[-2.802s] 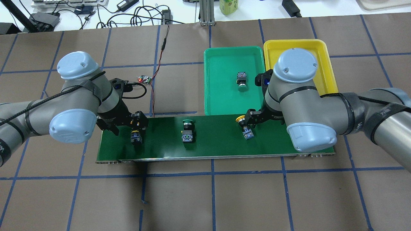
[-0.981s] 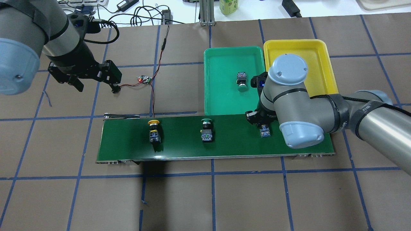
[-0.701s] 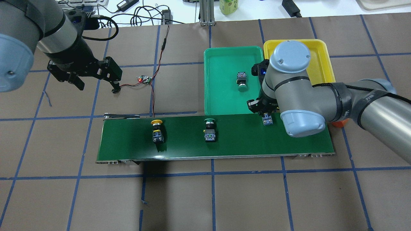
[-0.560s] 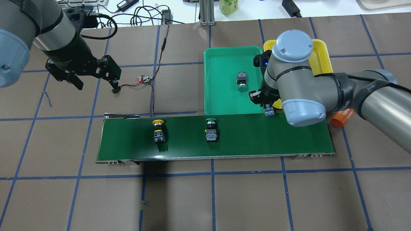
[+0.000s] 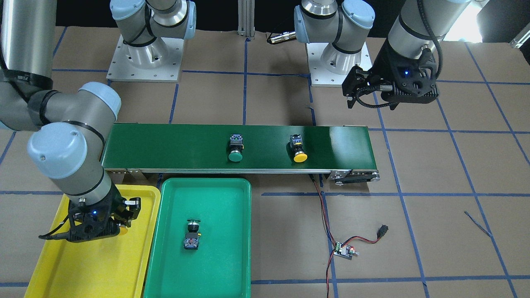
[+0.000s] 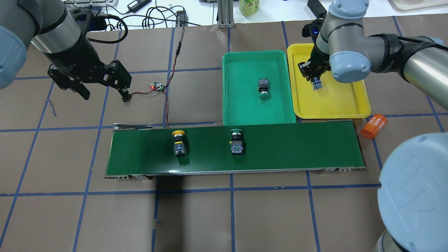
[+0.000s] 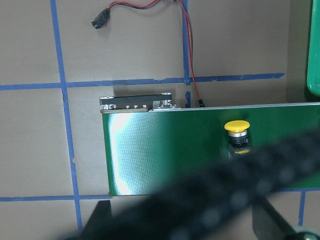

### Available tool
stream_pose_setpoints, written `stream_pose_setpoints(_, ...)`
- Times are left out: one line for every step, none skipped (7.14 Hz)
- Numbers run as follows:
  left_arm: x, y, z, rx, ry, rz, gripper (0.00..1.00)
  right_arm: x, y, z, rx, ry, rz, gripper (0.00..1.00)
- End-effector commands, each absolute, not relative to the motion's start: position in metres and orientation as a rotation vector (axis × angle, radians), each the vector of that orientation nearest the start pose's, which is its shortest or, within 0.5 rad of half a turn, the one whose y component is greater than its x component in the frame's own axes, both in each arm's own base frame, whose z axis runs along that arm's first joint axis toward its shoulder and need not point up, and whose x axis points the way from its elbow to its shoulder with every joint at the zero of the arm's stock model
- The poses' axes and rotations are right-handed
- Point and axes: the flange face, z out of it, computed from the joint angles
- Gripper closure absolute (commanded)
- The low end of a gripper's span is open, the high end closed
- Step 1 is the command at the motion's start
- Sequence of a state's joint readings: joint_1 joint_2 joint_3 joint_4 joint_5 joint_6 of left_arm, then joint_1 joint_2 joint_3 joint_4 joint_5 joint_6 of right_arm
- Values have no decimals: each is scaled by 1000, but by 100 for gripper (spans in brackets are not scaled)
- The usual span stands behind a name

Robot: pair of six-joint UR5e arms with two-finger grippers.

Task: Sort buttons by color to trays
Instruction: 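Carry the yellow button into the yellow tray and open the right gripper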

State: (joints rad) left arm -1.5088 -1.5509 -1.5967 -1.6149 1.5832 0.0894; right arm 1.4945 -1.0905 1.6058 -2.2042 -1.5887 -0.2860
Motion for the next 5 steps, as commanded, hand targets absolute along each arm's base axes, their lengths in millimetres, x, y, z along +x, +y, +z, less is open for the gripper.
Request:
stream_pose_setpoints(-102,-485,479,41,3127,83,0,75,-663,252,-329,3160,-159,14)
stream_pose_setpoints(-103,-485,479,41,3132,83,0,77,-662,256,-329,3157,-165,0)
stream_pose_setpoints(-103,-485,480,32,3133,76,0,82,-650,277,-339,3150,-135,0)
stream_pose_setpoints(-103,-485,481,32,3133,71,0,96,-630,301,-337,3126,-54,0)
stream_pose_setpoints(-103,-485,482,32,3130,64,0,106,-610,318,-296,3124,-16,0)
